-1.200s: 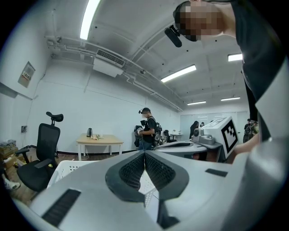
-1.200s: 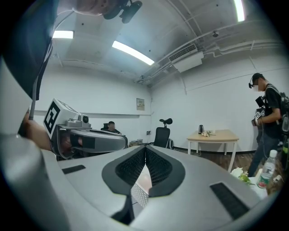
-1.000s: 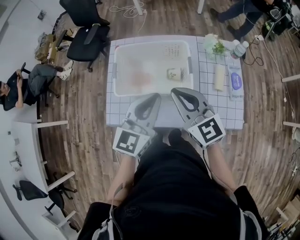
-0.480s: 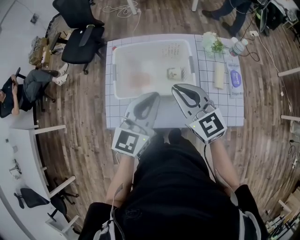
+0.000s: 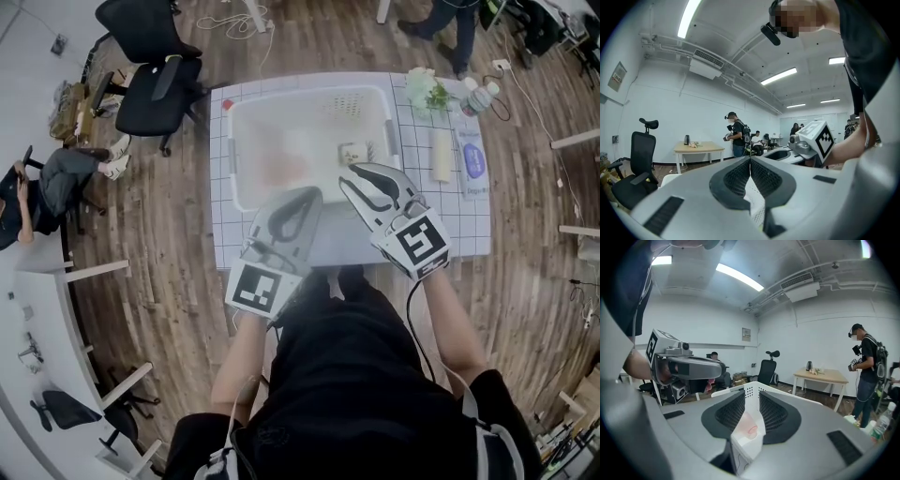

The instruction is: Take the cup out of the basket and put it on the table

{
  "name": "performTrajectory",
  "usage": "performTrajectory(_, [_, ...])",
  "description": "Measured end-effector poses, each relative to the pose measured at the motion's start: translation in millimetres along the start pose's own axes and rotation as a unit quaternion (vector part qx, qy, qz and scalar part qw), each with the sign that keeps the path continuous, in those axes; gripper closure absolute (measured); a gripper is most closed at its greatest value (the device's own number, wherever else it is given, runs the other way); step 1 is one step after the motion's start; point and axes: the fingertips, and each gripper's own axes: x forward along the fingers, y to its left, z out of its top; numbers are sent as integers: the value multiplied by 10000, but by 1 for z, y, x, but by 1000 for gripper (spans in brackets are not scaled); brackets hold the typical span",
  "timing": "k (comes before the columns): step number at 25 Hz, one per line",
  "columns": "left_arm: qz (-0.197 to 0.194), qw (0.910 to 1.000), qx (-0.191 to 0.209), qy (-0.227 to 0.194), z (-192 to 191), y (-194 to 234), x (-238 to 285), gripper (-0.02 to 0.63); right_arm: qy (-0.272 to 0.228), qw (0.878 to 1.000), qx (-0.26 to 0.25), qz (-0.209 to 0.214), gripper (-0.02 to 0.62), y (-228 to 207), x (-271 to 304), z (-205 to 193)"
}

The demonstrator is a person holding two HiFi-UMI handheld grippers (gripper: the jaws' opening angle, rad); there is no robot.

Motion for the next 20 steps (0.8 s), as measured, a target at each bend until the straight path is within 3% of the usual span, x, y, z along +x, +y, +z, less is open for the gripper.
performTrajectory(11, [-95,9999,22,39,-8,19,2,595,444,9975,-406,376,392,-8,37,-6])
performTrajectory(20, [-138,9998,124,25,-10,28,0,595,670,9931,-687,679,356,-16,70,-12])
